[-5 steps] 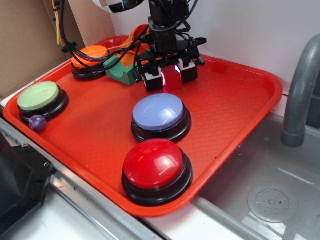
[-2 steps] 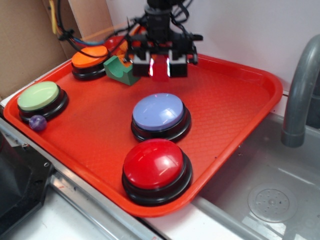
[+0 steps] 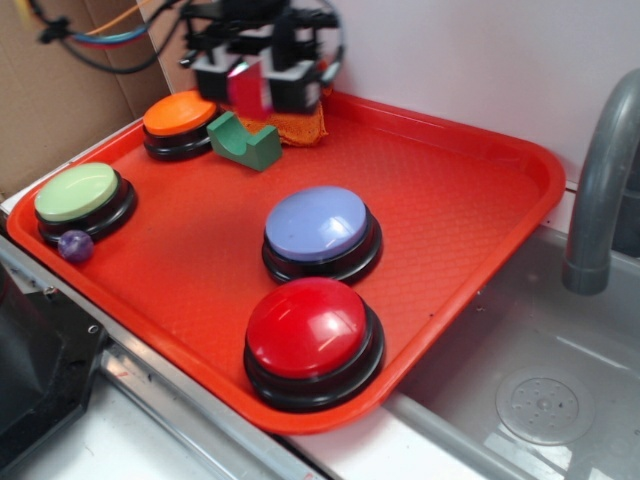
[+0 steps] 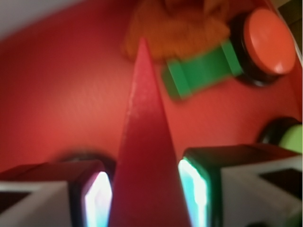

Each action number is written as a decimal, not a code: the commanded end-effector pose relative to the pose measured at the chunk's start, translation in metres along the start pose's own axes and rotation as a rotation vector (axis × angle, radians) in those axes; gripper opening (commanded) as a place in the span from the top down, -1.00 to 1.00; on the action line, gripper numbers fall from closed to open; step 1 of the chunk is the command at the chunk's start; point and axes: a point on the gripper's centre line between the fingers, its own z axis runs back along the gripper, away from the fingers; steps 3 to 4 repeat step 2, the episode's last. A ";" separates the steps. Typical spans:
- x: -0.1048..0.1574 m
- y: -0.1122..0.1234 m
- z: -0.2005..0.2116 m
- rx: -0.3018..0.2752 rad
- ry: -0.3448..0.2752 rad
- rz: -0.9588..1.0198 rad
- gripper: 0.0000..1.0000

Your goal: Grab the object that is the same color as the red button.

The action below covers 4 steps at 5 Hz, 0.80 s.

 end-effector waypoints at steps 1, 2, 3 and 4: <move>-0.034 0.041 0.023 -0.014 -0.090 -0.038 1.00; -0.039 0.043 0.025 0.001 -0.087 -0.056 1.00; -0.039 0.043 0.025 0.001 -0.087 -0.056 1.00; -0.039 0.043 0.025 0.001 -0.087 -0.056 1.00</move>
